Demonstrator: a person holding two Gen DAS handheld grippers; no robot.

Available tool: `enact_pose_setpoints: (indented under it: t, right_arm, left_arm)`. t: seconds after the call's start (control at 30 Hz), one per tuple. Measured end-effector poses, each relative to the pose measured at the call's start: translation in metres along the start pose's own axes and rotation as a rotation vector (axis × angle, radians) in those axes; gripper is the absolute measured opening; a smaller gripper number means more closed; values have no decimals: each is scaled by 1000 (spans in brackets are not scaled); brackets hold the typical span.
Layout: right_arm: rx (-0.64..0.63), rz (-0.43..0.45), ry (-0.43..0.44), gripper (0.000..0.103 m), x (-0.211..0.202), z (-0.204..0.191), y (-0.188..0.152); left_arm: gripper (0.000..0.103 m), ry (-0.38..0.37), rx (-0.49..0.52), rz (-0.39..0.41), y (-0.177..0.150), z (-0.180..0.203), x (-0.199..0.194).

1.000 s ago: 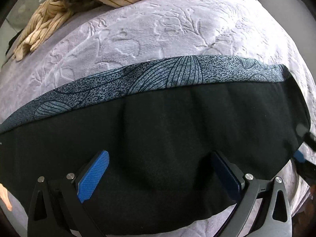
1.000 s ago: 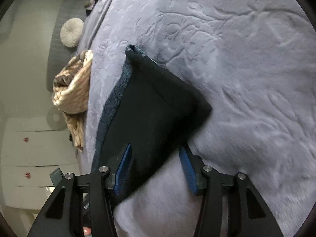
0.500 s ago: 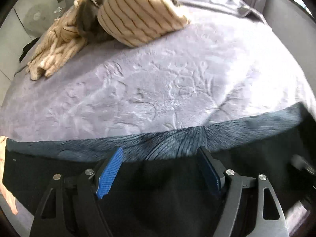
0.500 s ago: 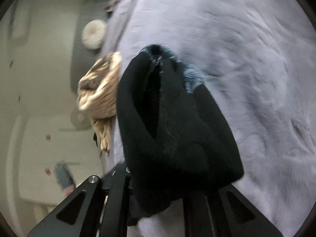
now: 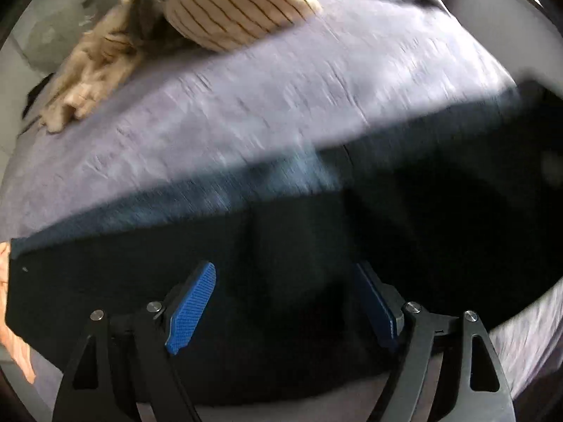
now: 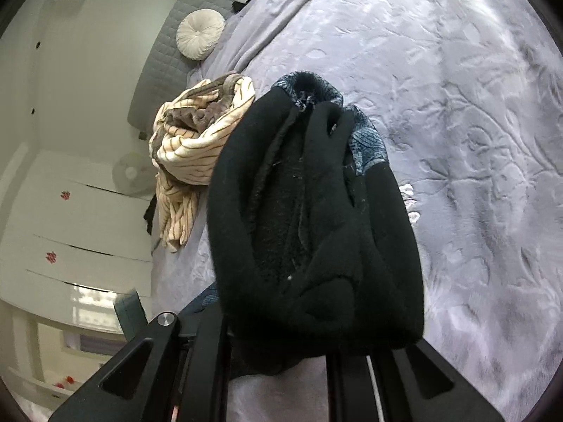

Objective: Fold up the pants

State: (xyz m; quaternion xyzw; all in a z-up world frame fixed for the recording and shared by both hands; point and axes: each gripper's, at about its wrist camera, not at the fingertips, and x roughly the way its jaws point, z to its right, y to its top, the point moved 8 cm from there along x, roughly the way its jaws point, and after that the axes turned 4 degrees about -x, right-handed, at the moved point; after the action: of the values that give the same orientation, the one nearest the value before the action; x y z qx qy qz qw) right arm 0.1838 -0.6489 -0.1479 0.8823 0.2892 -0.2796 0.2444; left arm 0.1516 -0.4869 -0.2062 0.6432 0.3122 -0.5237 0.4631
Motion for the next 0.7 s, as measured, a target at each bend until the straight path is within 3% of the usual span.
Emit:
enact_pose_setpoints:
  t: [0.1, 0.2, 0.27, 0.33, 0.43, 0.57, 0.7]
  right_arm:
    - [-51, -28, -57, 12, 2, -15, -8]
    - [-158, -37, -123, 12, 6, -40, -17]
    - [-210, -28, -149, 12, 4, -59, -17]
    - [-260, -37, -183, 13, 6, -81, -20]
    - [-340, -58, -213, 13, 16, -115, -34]
    - [-521, -101, -290, 19, 53, -162, -68]
    - [-689, -169, -407, 26, 121, -192, -129]
  left_arm:
    - [84, 12, 25, 18, -9, 4, 16]
    - [84, -62, -24, -64, -5, -9, 12]
    - [84, -82, -55, -40, -1, -27, -2]
    - [84, -93, -84, 16, 1, -58, -24]
    - [84, -106, -131, 7, -12, -102, -37]
    - [84, -36, -201, 4, -42, -176, -44]
    - [84, 33, -332, -58, -79, -252, -33]
